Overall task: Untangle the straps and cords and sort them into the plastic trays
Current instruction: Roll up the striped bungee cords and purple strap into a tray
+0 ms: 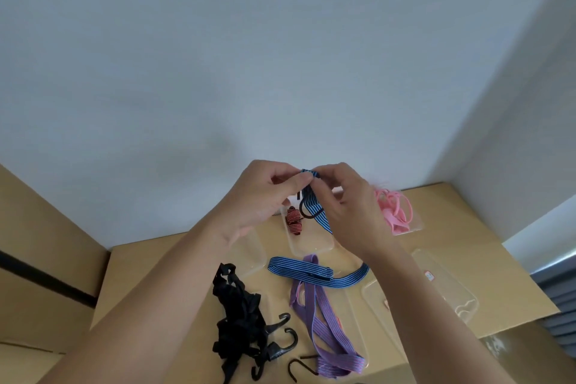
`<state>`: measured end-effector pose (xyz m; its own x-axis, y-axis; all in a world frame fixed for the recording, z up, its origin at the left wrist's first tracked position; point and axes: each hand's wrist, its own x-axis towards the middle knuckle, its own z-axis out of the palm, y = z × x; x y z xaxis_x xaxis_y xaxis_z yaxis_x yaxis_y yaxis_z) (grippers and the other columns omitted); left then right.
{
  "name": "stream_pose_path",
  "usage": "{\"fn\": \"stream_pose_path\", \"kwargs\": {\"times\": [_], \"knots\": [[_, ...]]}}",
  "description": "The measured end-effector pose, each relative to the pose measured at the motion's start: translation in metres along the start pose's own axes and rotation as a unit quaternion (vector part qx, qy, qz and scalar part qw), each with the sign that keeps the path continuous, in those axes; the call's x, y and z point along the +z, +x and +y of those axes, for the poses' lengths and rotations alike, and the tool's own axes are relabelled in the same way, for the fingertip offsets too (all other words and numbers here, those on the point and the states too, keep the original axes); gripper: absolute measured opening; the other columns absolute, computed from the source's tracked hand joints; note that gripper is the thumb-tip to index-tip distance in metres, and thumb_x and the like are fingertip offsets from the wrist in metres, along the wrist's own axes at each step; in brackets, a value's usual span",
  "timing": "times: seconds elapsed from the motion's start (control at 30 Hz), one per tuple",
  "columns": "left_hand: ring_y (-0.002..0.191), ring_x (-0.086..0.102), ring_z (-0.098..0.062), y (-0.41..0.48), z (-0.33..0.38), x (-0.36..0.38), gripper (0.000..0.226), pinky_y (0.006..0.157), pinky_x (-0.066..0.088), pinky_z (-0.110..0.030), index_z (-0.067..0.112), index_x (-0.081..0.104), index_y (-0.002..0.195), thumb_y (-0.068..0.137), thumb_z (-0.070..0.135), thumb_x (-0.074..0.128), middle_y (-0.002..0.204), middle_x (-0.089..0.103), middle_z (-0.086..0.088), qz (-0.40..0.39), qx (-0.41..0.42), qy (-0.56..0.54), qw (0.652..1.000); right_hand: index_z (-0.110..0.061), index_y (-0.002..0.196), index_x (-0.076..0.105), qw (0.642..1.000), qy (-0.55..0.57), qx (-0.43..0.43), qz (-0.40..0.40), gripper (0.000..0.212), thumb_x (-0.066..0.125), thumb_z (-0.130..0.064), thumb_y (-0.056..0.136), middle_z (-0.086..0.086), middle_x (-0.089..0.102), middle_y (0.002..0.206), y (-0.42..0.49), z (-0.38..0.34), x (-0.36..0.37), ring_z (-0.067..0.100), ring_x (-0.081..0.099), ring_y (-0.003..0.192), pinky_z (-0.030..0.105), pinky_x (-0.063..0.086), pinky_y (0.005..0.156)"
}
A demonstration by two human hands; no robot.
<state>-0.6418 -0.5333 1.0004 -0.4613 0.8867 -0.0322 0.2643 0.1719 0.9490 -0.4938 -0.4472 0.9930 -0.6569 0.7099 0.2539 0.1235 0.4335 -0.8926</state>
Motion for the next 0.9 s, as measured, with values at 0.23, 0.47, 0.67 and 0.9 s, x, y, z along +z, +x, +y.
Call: {"fn": "stream_pose_path", "kwargs": {"times": [0.23, 0.47, 0.67, 0.9], "knots": [[0.062, 0.058, -0.016, 0.003, 0.032, 0.006, 0.021, 0.067, 0.051, -0.035, 0.014, 0.075, 0.088, 0.102, 0.021, 0.061, 0.069, 0.068, 0.003, 0.062, 0.07, -0.099, 0.991, -0.021, 0.104, 0.064, 0.994, 0.098, 0.04, -0.005, 0.008, 0.061, -0.027, 0.1, -0.005, 0.073, 0.1, 0.012, -0.023, -0.011, 0.007, 0.071, 0.092, 0.018, 0.054, 0.074], [0.062, 0.058, -0.016, 0.006, 0.052, 0.007, 0.014, 0.065, 0.05, -0.033, 0.011, 0.068, 0.098, 0.1, 0.024, 0.063, 0.08, 0.069, 0.0, 0.123, 0.109, -0.08, 0.983, -0.007, 0.097, 0.07, 0.985, 0.159, 0.063, -0.028, 0.012, 0.065, -0.019, 0.097, 0.006, 0.075, 0.084, 0.009, -0.032, -0.019, 0.02, 0.075, 0.07, 0.025, 0.059, 0.067], [0.06, 0.056, -0.014, 0.003, 0.059, -0.001, 0.015, 0.061, 0.049, -0.025, 0.018, 0.073, 0.111, 0.098, 0.02, 0.068, 0.082, 0.068, 0.01, 0.075, 0.146, -0.047, 0.985, -0.007, 0.096, 0.073, 0.989, 0.128, 0.059, -0.033, 0.01, 0.066, -0.015, 0.096, 0.007, 0.076, 0.08, 0.016, -0.036, -0.032, 0.016, 0.065, 0.056, 0.034, 0.06, 0.06], [0.066, 0.061, -0.022, 0.008, 0.068, 0.001, 0.01, 0.065, 0.053, -0.034, 0.007, 0.07, 0.098, 0.101, 0.011, 0.062, 0.091, 0.068, -0.017, 0.134, 0.125, -0.183, 0.966, -0.006, 0.088, 0.074, 0.983, 0.176, 0.058, 0.005, 0.013, 0.068, -0.016, 0.094, 0.004, 0.075, 0.074, 0.025, -0.045, -0.037, 0.011, 0.057, 0.051, 0.014, 0.044, 0.05]]}}
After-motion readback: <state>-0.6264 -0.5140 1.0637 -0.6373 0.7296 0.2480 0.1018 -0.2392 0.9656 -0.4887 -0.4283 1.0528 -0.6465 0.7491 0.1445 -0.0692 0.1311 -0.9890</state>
